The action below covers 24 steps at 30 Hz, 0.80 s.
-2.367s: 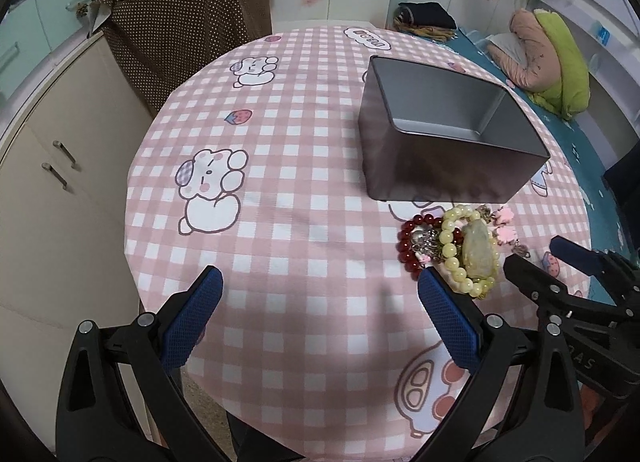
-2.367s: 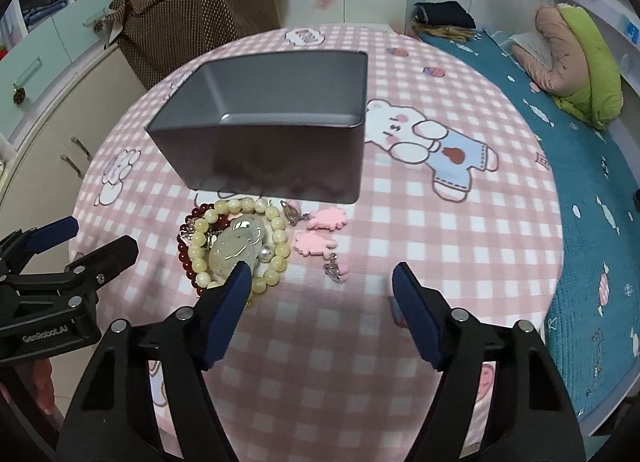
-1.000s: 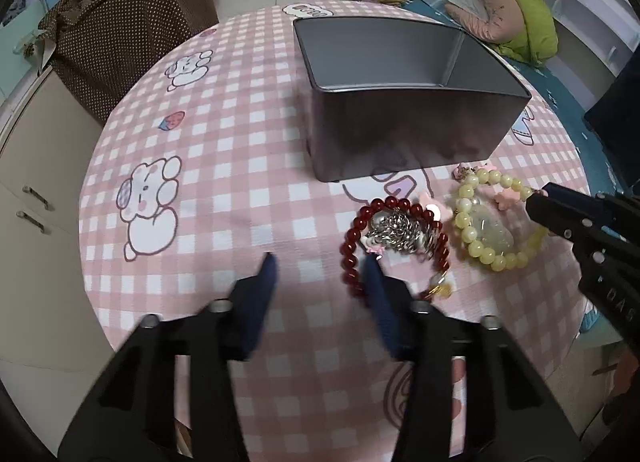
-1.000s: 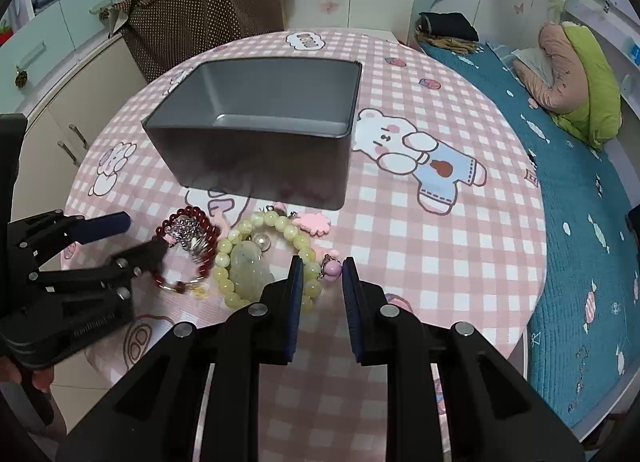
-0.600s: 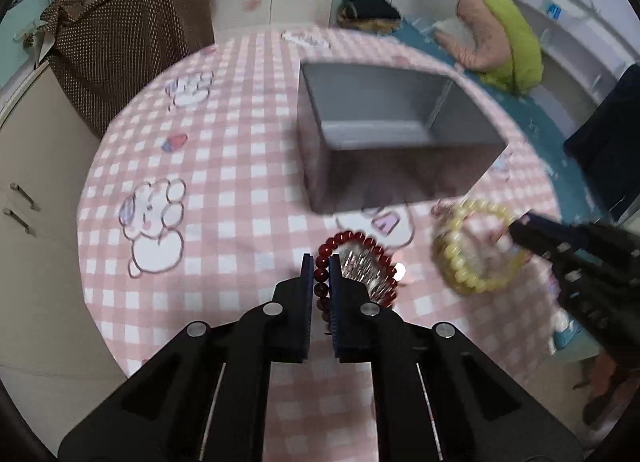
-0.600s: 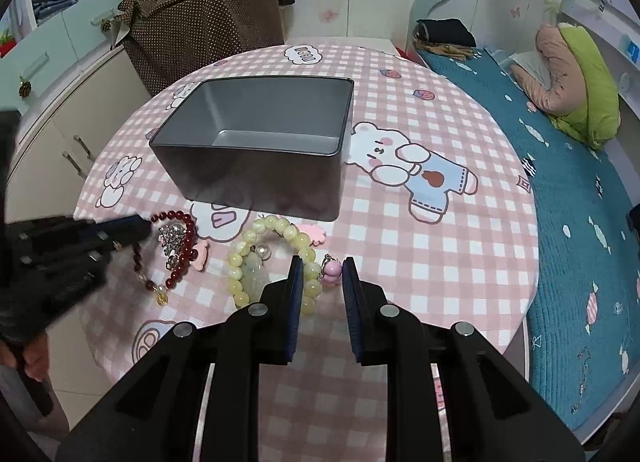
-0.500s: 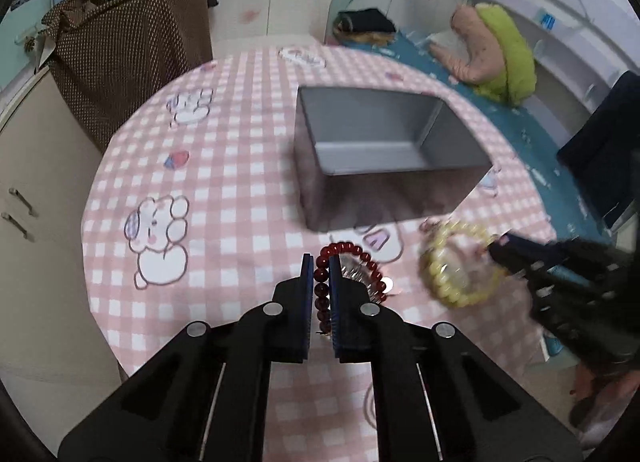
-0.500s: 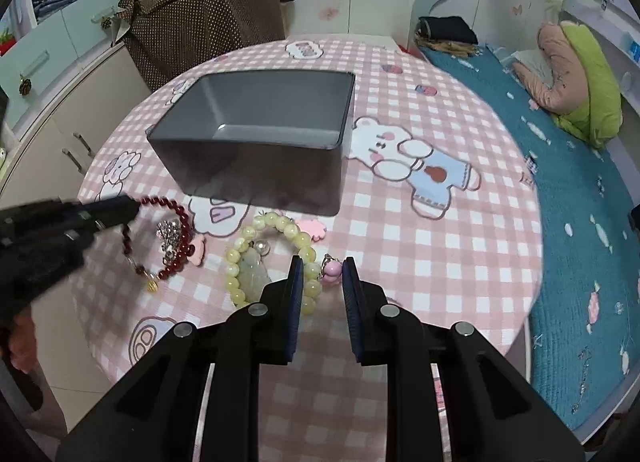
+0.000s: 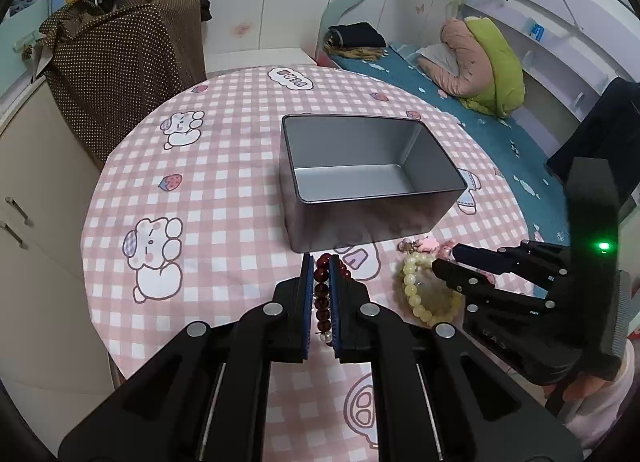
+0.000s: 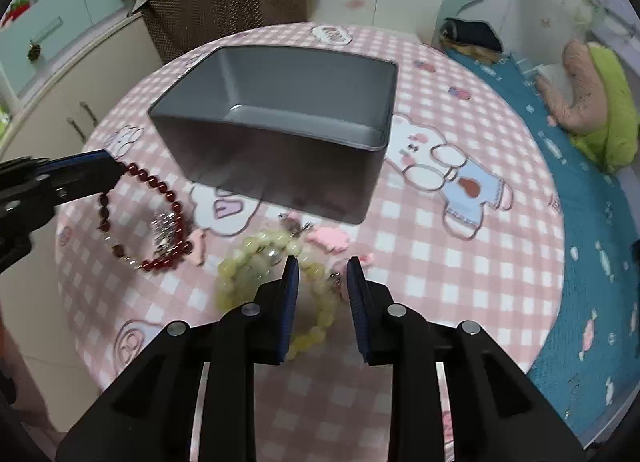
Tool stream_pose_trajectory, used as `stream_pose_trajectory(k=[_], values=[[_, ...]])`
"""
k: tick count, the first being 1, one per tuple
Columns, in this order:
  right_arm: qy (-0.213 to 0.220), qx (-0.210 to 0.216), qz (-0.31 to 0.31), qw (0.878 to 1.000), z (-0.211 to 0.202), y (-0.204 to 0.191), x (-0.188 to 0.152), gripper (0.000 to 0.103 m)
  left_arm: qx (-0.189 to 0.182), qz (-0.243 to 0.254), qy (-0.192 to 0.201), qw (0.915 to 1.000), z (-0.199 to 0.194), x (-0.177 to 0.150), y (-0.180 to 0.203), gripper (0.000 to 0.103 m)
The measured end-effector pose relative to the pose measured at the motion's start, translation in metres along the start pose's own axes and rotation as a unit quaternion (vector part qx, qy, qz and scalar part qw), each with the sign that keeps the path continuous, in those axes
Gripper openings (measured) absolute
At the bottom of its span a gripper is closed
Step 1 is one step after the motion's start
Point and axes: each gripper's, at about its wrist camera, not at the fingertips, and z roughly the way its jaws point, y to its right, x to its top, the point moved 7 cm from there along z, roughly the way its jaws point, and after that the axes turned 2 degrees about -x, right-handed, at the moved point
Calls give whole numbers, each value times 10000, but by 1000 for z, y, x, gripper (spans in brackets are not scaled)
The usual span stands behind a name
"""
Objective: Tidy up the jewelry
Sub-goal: 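Close the left tool on the red bracelet while the right tool grasps the yellow bracelet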
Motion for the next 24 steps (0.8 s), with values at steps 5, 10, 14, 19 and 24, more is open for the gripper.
stream_pose_trajectory(k=[5,10,14,19,24], values=[[-55,47,281,9996,-11,8,-14,24,-26,69,37,10000,-2,1,4,8],[-131,-105,128,9998,-3,2,-22,26,-55,101,17,9999,0,-1,7,8],[-66,-42,362,9993,-4,8,-24,9,-53,60,22,10000,0,-3,6,8],[195,105,593,9980,-19,17,-17,9,-227,7,138,9996,-11,1,7,8],[506,189,533,9971,-41,15,-6,9,-511,15,327,9982,-25,9,15,8]])
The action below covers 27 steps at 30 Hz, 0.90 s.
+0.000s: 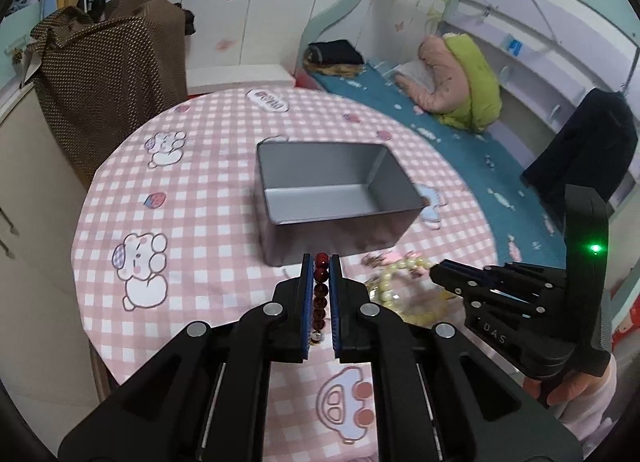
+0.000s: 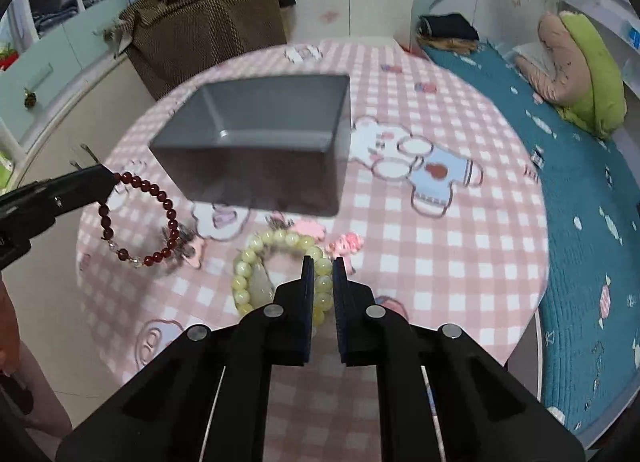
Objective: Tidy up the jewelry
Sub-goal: 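Close the left tool on the red bracelet while the right tool grasps the yellow bracelet, then carry both bracelets over the grey box and open both tools to drop them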
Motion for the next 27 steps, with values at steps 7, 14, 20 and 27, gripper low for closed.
stream_pose_trajectory(k=[7,14,20,27], values=[[375,76,-85,9992,-21,-1,22,9,-95,-7,192,9998,-11,13,6,8],[693,65,-151,9975,-37,1,39,9,-51,16,343,9994,-20,23,11,8],[980,129,-229,9948,-52,-4,55,9,18,34,460,9989,-24,33,12,8],[1306,162,-329,9908,-66,-8,82,9,12,106,711,9974,-35,54,18,8]])
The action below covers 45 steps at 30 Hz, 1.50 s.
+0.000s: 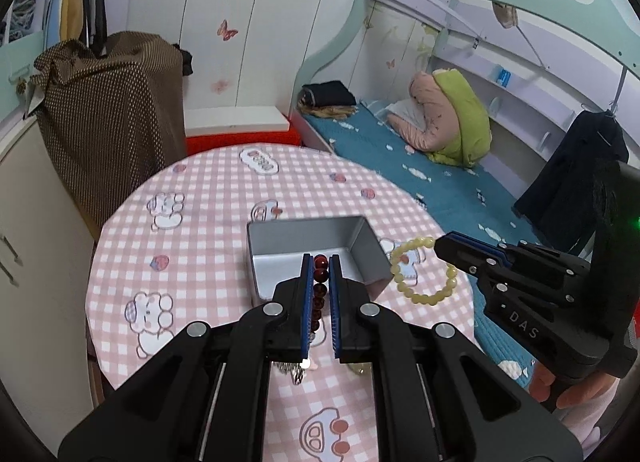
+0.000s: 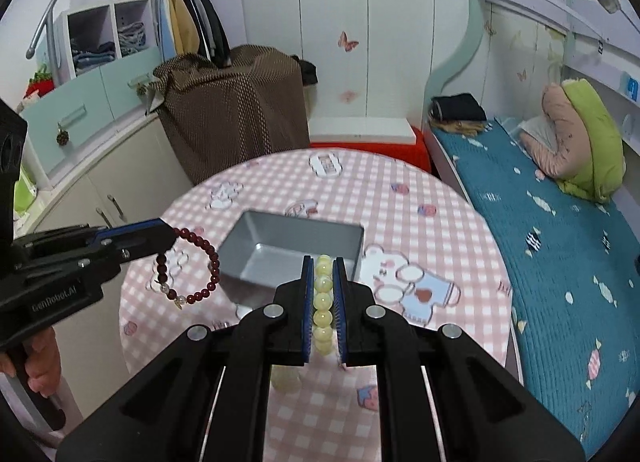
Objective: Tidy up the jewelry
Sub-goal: 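Carry both bracelets over the grey box and open both tools to drop them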
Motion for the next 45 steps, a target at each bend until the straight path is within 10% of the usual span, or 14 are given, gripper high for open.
stream_pose_trajectory(k=[11,42,45], values=[[31,103,-56,9999,22,-6,19,9,80,-3,178,9998,10,33,-2,8],[-1175,420,402,9914,122,2,-10,13,-301,-694,-1065,9914,138,-9,-38,8],[-1039,286,397,9934,112,7,-5,22,-151,-666,-1037,9923,133,-8,-42,27]])
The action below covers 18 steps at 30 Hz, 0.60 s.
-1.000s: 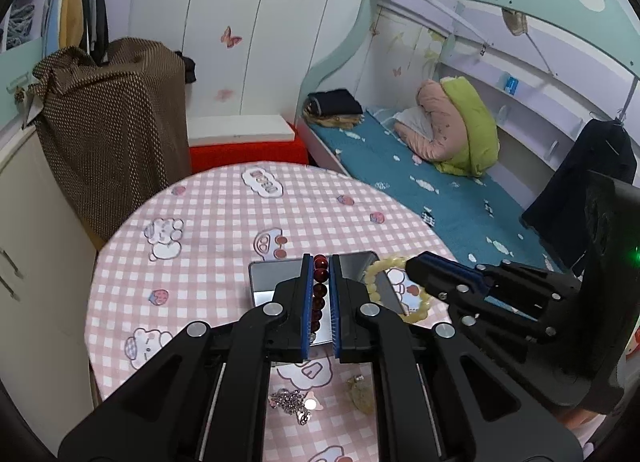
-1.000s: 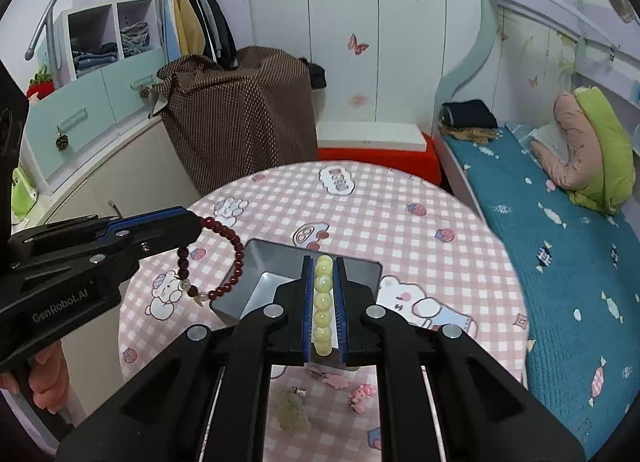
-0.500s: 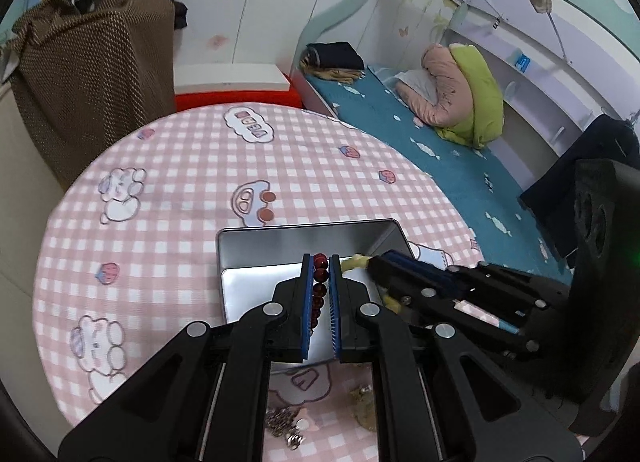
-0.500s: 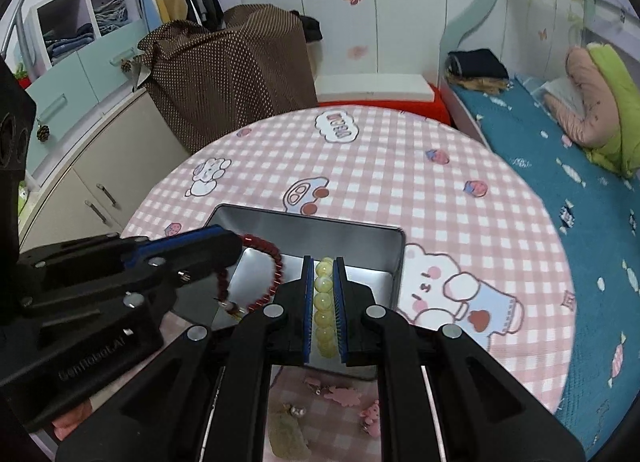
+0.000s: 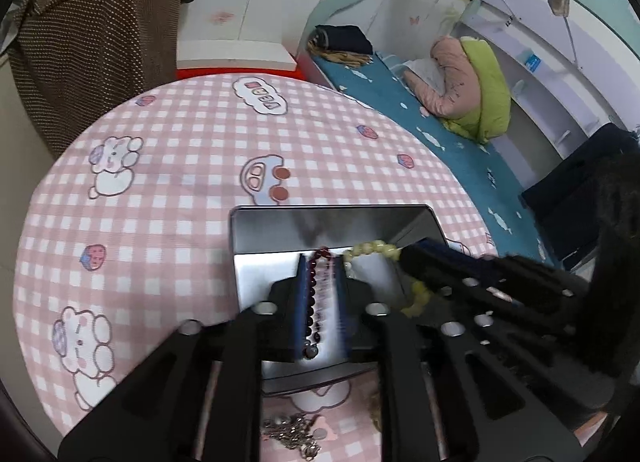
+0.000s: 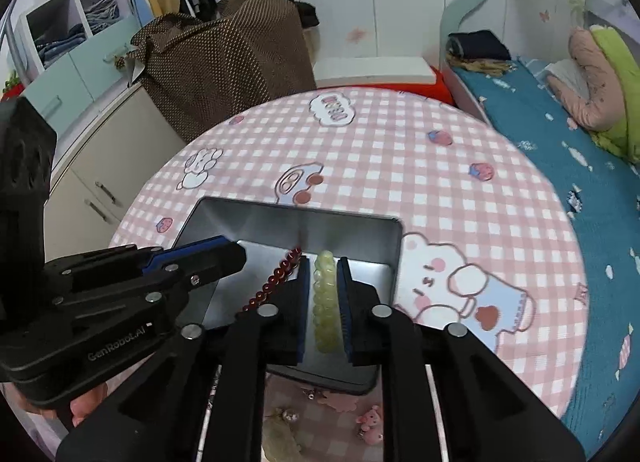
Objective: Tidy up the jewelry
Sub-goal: 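Carry both bracelets over the grey box and open both tools to drop them, then withdraw both tools from the box back toward the remaining jewelry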
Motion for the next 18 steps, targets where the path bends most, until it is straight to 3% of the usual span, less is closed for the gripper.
stream_pose_trajectory(k=[2,5,18], values=[[119,-148,-2,9998,-9,4,3,35,134,54,141,9998,-10,2,-1,41],[251,-270,4,9993,-17,10,6,50,316,148,259,9991,-20,3,-2,51],[369,-417,171,9983,-36,22,2,55,576,203,298,9977,-35,-4,0,56]])
